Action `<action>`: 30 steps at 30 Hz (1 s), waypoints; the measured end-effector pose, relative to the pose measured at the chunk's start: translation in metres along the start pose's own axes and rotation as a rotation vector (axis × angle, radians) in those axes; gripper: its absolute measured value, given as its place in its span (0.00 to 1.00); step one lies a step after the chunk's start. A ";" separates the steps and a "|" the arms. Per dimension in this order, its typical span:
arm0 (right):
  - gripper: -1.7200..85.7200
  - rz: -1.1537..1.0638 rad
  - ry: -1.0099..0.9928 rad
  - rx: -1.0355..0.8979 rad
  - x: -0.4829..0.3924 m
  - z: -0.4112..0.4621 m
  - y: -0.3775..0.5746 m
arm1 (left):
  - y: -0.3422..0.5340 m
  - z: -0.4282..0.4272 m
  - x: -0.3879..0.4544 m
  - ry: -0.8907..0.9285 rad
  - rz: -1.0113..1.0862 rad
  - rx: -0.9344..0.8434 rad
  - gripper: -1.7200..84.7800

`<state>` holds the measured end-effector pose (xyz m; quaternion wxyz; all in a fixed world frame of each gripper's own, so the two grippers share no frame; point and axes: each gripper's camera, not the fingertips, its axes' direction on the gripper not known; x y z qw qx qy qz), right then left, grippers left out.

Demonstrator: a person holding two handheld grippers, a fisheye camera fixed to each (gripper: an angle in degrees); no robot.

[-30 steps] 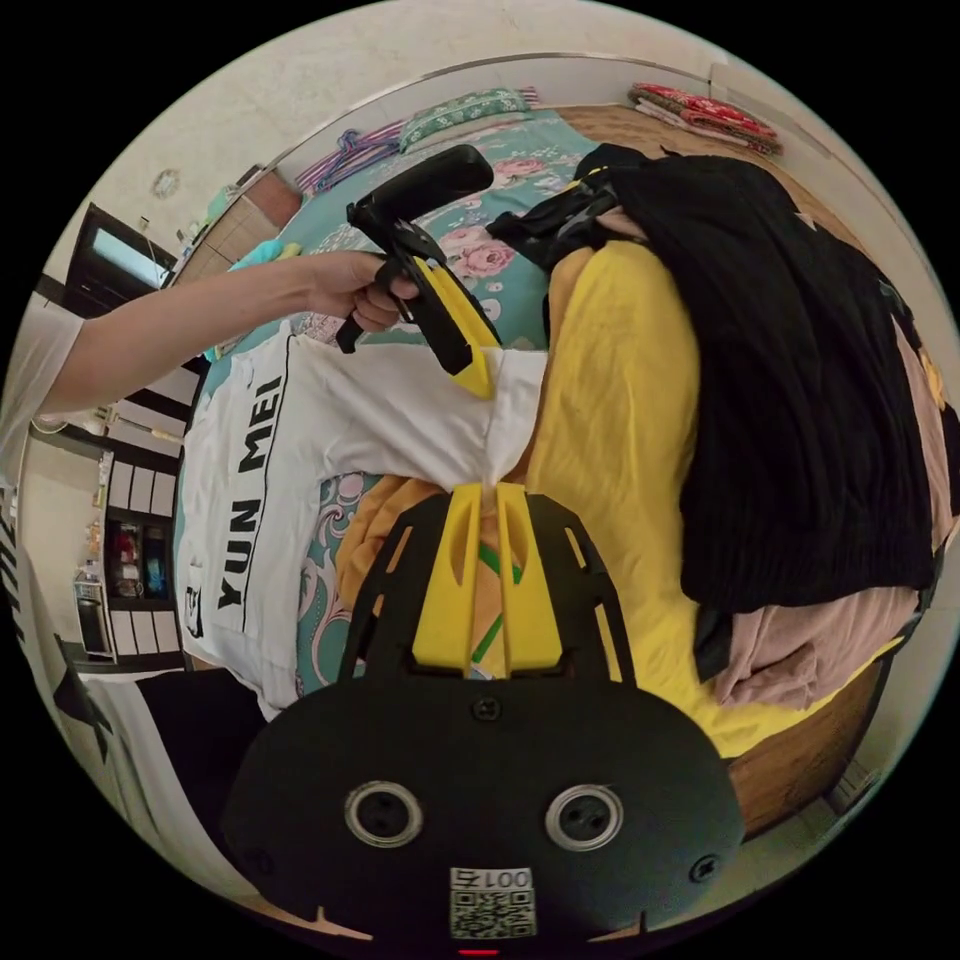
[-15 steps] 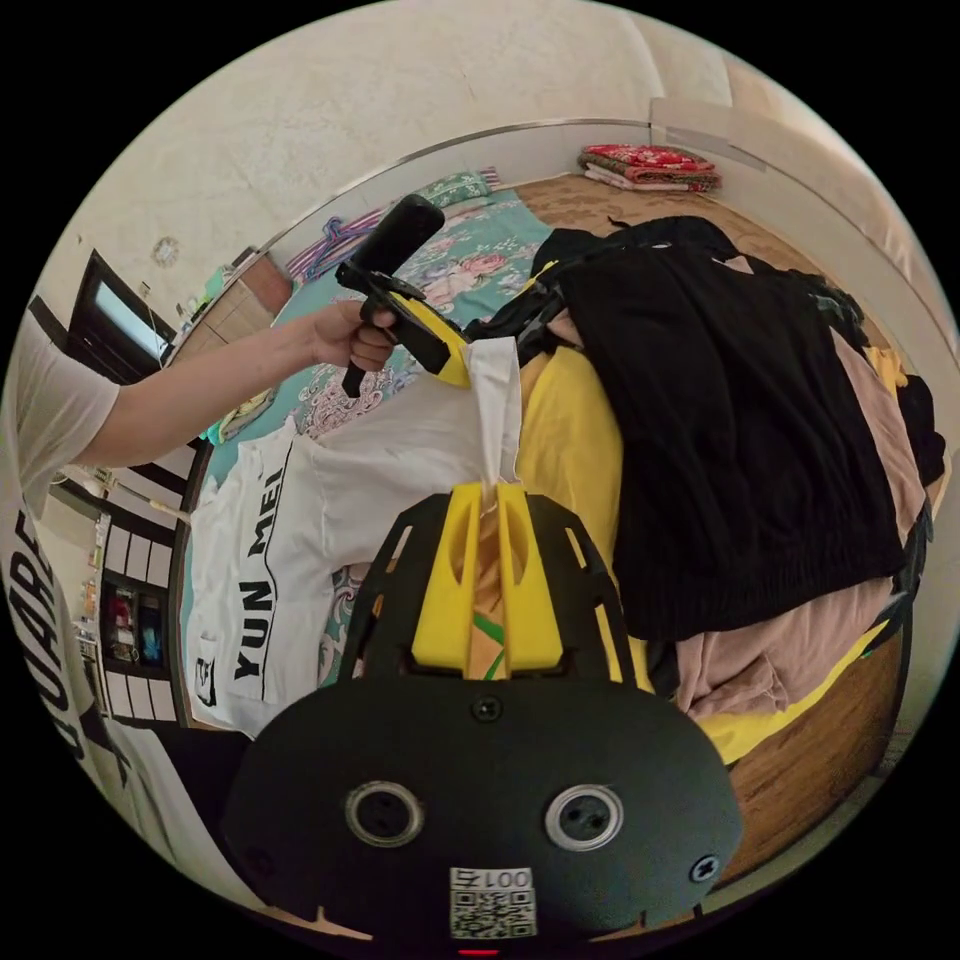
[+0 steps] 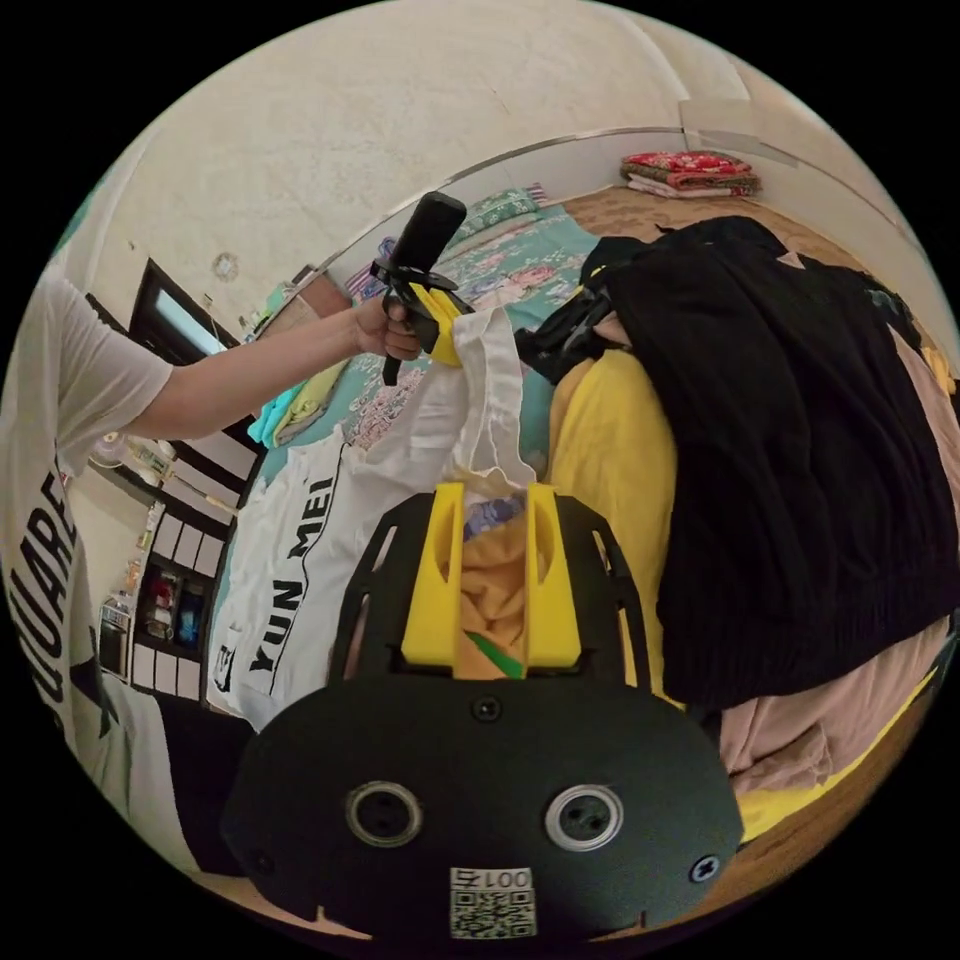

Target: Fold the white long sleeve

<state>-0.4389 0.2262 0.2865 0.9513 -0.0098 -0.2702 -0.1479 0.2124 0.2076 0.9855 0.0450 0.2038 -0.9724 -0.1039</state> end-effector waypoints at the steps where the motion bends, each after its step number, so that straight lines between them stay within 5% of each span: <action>1: 0.11 -0.049 -0.003 0.015 -0.006 -0.003 -0.002 | 0.002 0.000 0.007 0.009 0.012 0.003 0.01; 14: 0.03 -0.427 -0.049 -0.208 -0.057 0.021 -0.033 | 0.019 0.027 0.081 -0.037 0.012 0.007 0.01; 22: 0.02 -0.218 -0.034 -0.164 -0.043 -0.009 -0.041 | 0.023 0.071 0.112 -0.084 -0.059 -0.007 0.01; 30: 0.02 -0.157 0.161 -0.366 -0.066 0.068 -0.049 | 0.026 0.135 0.136 -0.176 -0.125 -0.206 0.04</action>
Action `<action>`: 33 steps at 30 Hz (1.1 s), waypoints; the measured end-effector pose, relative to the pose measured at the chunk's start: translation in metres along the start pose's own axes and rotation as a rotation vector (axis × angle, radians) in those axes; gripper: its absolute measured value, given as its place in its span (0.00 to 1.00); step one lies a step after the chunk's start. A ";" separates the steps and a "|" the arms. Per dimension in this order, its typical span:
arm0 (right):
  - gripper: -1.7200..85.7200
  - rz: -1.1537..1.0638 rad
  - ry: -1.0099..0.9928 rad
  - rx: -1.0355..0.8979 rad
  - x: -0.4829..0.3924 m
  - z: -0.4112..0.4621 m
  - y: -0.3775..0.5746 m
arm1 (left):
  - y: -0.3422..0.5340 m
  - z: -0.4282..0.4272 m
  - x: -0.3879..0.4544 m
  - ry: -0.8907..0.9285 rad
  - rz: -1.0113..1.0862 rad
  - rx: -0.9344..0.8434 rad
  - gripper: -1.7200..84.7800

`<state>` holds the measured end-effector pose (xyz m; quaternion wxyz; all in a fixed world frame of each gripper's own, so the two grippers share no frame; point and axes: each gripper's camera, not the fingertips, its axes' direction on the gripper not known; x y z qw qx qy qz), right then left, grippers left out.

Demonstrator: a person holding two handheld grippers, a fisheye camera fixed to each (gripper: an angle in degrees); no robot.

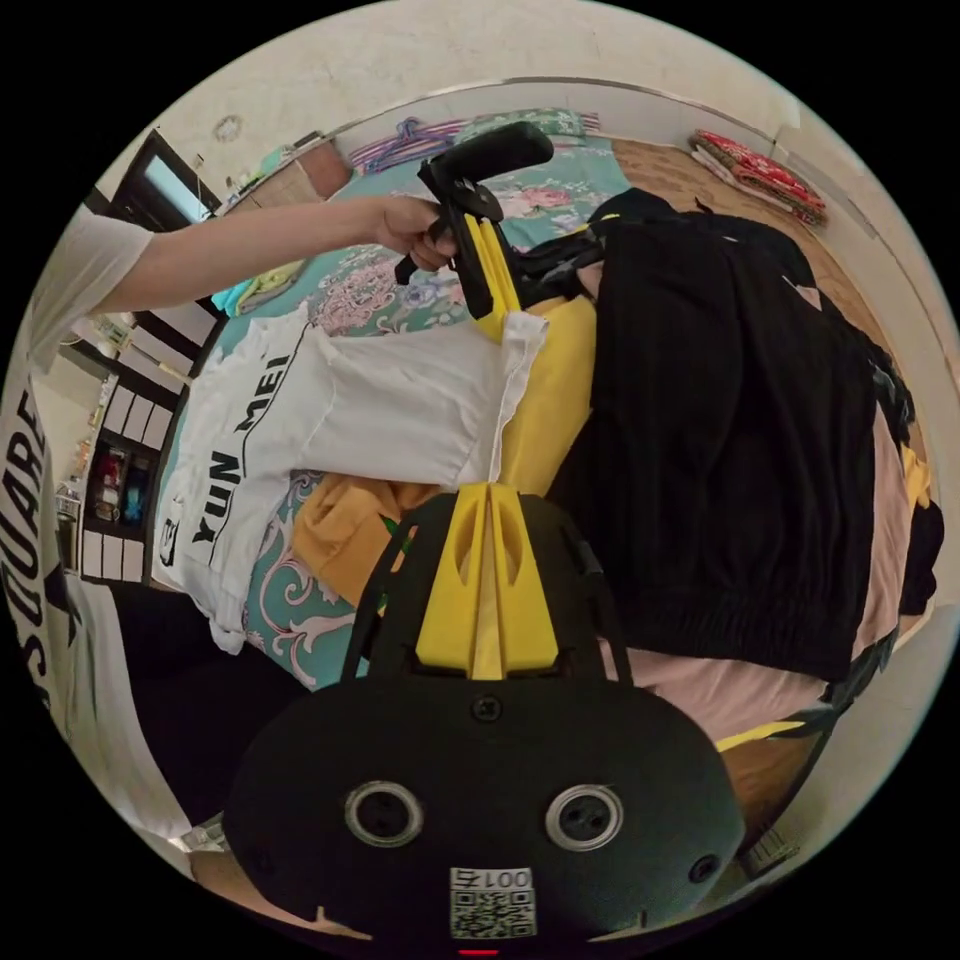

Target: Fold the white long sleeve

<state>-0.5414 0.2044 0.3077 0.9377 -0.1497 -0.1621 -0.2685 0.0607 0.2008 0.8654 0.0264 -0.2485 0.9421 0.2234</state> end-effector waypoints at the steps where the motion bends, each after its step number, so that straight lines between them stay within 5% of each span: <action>1: 0.02 0.019 0.001 -0.005 -0.004 0.006 -0.005 | 0.002 0.005 0.008 0.012 0.008 -0.010 0.05; 14: 0.02 0.081 0.030 -0.024 -0.058 0.030 -0.060 | 0.097 0.018 0.131 -0.031 -0.094 0.372 0.03; 20: 0.03 -0.085 -0.058 0.082 -0.136 0.033 -0.116 | 0.202 0.045 0.281 -0.446 -0.264 0.499 0.01; 26: 0.03 -0.426 -0.125 0.112 -0.264 0.072 -0.218 | 0.360 0.127 0.463 -0.886 -0.751 0.589 0.01; 28: 0.04 -0.594 -0.157 0.112 -0.328 0.094 -0.261 | 0.428 0.166 0.527 -1.042 -1.073 0.553 0.01; 33: 0.08 -0.868 -0.218 0.064 -0.466 0.151 -0.339 | 0.568 0.237 0.640 -1.115 -1.624 0.562 0.01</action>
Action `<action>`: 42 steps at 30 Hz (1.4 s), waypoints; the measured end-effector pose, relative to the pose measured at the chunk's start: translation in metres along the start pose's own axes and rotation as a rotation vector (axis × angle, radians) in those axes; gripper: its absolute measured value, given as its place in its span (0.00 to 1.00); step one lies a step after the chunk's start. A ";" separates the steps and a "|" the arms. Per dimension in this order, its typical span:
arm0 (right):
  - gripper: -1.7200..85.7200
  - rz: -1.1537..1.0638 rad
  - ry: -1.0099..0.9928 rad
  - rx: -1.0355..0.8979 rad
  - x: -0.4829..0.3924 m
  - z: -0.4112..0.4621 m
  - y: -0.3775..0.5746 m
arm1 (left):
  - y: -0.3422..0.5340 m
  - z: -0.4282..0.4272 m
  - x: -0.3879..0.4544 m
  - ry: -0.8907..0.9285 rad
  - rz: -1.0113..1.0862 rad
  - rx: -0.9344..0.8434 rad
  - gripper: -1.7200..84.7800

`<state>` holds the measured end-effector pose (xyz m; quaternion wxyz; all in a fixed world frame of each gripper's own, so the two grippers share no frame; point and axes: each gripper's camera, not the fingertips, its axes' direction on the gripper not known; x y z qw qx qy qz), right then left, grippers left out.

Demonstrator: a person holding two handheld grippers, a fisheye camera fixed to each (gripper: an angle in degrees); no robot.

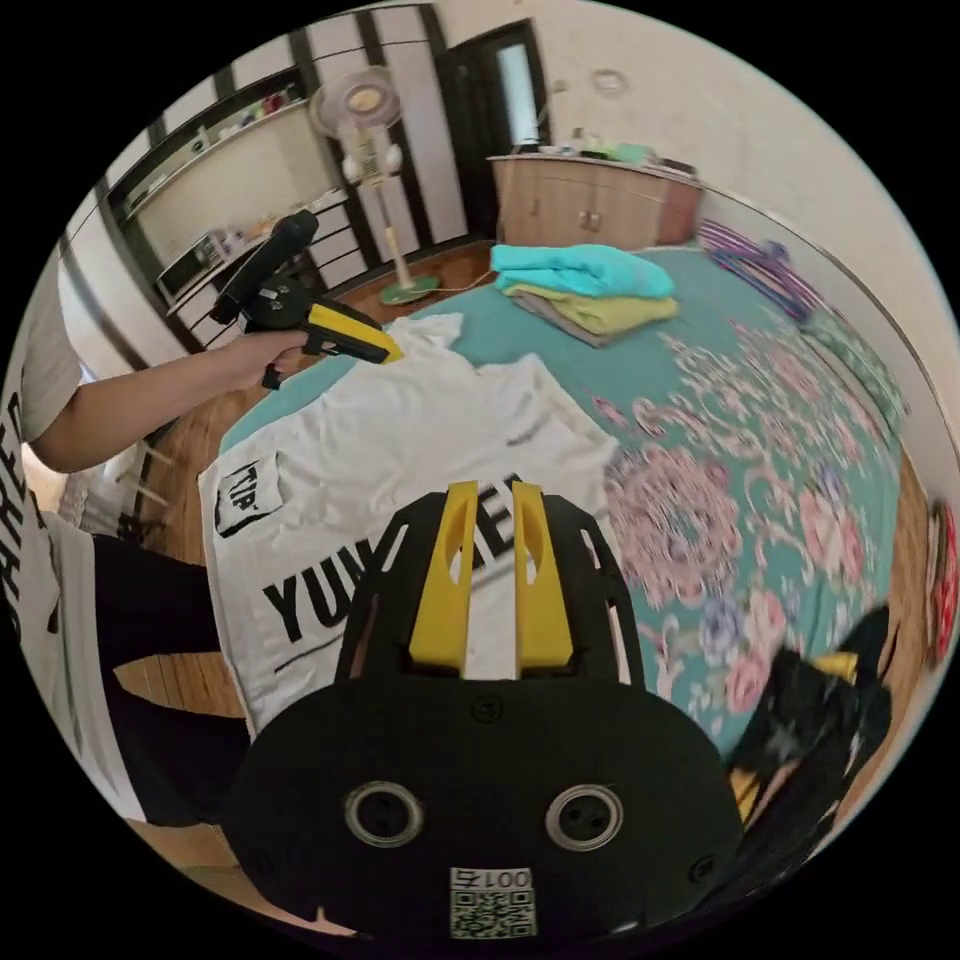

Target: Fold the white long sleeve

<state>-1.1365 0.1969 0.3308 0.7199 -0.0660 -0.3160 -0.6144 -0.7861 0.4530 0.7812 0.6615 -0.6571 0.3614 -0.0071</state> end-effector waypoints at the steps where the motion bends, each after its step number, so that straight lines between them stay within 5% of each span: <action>1: 0.09 -0.039 -0.016 -0.005 -0.004 0.022 -0.037 | 0.023 0.003 -0.035 0.000 -0.082 -0.032 0.02; 7: 0.12 -0.049 -0.095 -0.044 -0.013 0.144 -0.216 | 0.101 0.023 -0.178 0.131 -0.327 -0.033 0.06; 13: 0.15 0.146 -0.107 -0.166 0.030 0.258 -0.347 | 0.132 0.038 -0.274 0.357 -0.356 0.033 0.09; 24: 0.08 0.179 -0.132 -0.284 0.067 0.352 -0.453 | 0.221 0.027 -0.390 0.584 -0.479 0.184 0.04; 31: 0.04 -0.014 -0.522 -0.127 0.068 0.352 -0.535 | 0.317 -0.027 -0.460 0.441 -0.594 0.324 0.03; 42: 0.04 -0.360 -0.679 -0.258 0.017 0.429 -0.631 | 0.399 -0.041 -0.502 0.177 -0.655 0.214 0.03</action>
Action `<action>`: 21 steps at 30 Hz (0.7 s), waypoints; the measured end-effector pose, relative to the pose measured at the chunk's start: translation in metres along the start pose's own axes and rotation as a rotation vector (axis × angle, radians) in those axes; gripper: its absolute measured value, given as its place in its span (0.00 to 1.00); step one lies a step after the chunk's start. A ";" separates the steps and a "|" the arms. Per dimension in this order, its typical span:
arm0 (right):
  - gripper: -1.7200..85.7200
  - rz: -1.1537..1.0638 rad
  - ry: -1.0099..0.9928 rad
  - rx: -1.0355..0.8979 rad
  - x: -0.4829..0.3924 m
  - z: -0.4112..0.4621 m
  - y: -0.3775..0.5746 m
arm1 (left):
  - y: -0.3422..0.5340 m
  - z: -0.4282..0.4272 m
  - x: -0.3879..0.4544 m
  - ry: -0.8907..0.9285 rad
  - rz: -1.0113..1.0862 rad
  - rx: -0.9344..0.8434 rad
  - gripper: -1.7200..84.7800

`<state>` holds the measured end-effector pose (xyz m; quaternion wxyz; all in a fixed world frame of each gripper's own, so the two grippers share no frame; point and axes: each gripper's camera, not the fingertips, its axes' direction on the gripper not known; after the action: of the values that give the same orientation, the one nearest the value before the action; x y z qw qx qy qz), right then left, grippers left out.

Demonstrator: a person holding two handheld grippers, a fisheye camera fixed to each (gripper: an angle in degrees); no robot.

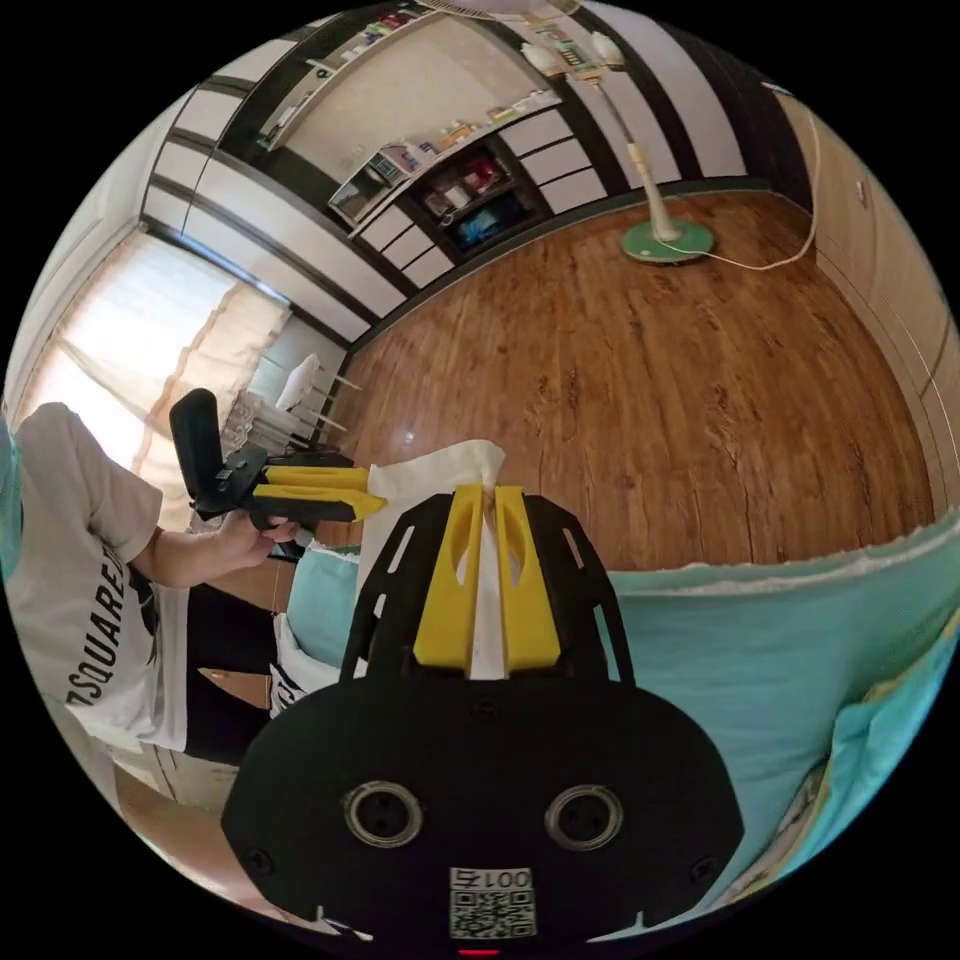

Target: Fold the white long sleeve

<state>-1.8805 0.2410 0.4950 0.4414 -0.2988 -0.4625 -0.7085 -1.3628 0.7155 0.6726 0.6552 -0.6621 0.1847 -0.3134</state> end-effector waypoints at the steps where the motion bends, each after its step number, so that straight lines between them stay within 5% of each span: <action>1: 0.04 -0.020 -0.019 -0.010 0.002 0.003 -0.006 | 0.004 -0.003 -0.006 -0.010 -0.002 0.004 0.03; 12: 0.04 -0.172 0.064 -0.002 -0.030 -0.021 -0.008 | 0.020 -0.019 -0.018 -0.046 0.196 0.053 0.03; 21: 0.04 -0.168 0.257 0.048 -0.109 -0.091 0.093 | 0.036 -0.033 0.026 0.252 0.600 0.096 0.02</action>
<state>-1.7507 0.1783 0.4052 0.4432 -0.1554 -0.4425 -0.7639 -1.3594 0.6709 0.6402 0.7208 -0.5024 0.4362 -0.1943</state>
